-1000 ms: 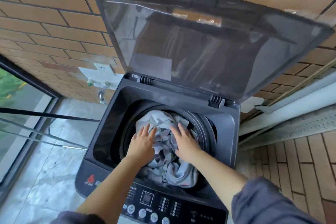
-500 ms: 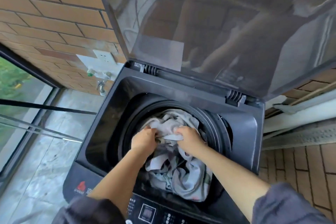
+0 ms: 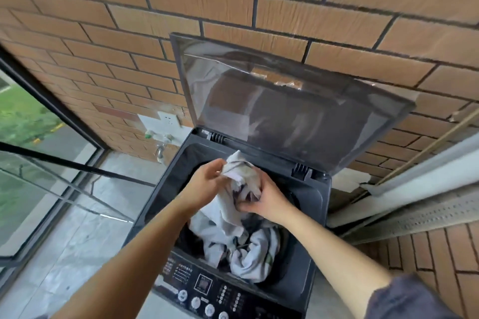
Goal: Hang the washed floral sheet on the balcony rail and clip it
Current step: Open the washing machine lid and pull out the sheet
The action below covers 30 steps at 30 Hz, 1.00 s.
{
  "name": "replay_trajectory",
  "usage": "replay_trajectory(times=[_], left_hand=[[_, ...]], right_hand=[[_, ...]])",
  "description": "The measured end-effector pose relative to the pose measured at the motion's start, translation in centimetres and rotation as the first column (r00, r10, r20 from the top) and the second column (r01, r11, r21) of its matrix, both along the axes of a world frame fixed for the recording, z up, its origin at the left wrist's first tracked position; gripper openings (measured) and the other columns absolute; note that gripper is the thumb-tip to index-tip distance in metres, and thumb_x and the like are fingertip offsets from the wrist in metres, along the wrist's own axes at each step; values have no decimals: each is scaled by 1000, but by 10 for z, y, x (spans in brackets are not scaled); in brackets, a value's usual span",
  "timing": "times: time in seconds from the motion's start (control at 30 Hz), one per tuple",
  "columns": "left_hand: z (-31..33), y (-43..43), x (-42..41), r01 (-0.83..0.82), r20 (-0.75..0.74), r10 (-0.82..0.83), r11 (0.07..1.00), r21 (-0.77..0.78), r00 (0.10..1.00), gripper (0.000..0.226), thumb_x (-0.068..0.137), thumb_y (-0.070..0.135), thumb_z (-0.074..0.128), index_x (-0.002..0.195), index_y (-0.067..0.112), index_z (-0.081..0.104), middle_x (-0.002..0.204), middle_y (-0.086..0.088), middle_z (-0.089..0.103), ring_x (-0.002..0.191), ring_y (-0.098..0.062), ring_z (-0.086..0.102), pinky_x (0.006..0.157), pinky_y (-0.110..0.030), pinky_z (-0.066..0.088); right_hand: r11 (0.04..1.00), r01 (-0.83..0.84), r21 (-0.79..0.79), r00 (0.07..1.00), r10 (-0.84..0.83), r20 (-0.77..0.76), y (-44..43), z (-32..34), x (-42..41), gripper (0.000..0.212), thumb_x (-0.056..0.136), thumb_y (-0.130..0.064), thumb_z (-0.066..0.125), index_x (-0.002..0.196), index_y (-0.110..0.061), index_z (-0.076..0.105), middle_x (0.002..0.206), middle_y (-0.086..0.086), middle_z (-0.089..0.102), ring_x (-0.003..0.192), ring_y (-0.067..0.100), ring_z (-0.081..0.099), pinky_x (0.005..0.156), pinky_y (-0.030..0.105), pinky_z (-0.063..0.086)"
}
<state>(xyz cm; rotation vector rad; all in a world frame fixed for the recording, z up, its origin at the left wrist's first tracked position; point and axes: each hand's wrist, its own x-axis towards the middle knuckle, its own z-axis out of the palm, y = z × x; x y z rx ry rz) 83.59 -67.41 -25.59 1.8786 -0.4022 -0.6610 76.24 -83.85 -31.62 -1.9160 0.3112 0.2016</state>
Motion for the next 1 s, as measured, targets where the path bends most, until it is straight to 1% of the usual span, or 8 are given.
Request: replay_trajectory(times=[0.23,0.33,0.47,0.6,0.7,0.8,0.9,1.0], left_hand=[[52,13,4,-4,52,9,997,-82,999,5,87,16,64,89,15,60,82,-3,61,73,-6,57,66,-20,43],[60,31,-2,-4,105,16,993,-116,994,44,78,22,73,117,20,53,113,-3,59,100,-6,59,83,-20,50],[70,38,-6,152,176,-138,986,-69,975,60,74,10,78,123,27,49,118,10,58,110,4,54,94,-22,46],[96,20,-7,51,51,-49,998,-37,998,18,77,17,76,86,28,64,78,21,67,76,5,62,76,-24,53],[98,8,1,-139,-72,131,982,-130,989,44,60,37,82,97,20,67,96,4,71,88,-9,66,84,-35,53],[112,-4,5,-292,-66,285,938,-189,956,32,75,23,77,102,18,60,91,9,66,80,0,59,63,-11,49],[147,-8,14,-296,33,330,883,-365,944,28,76,14,76,93,28,59,85,21,64,80,5,60,60,-9,45],[184,-9,20,-212,48,275,832,-513,960,25,76,9,72,95,24,63,84,17,72,86,-4,67,64,-17,51]], right_hand=[[963,269,27,954,-271,132,13,69,13,32,76,1,60,98,-23,63,94,-3,67,95,17,63,81,26,49],[939,321,123,924,-339,178,14,101,13,23,77,-2,64,90,-21,66,89,-2,70,88,12,66,76,26,54],[938,239,251,912,-306,273,17,151,19,25,81,6,59,88,-17,66,82,0,69,75,5,64,66,18,52],[948,169,271,893,-263,364,28,195,25,24,84,6,55,86,-16,66,82,-1,68,73,-1,64,67,17,52],[965,148,218,902,-222,370,26,212,26,23,86,3,55,96,-15,64,93,5,68,79,3,62,75,23,51],[965,4,261,926,-102,364,9,212,21,38,84,-5,63,113,-28,52,111,1,62,96,-2,60,83,15,49],[974,-118,192,950,54,309,-1,199,9,70,82,-10,71,134,-29,29,125,-22,46,125,4,44,87,4,41],[982,-107,158,980,78,185,12,186,2,63,74,-3,77,125,-23,44,110,-20,57,117,4,52,86,7,44]])
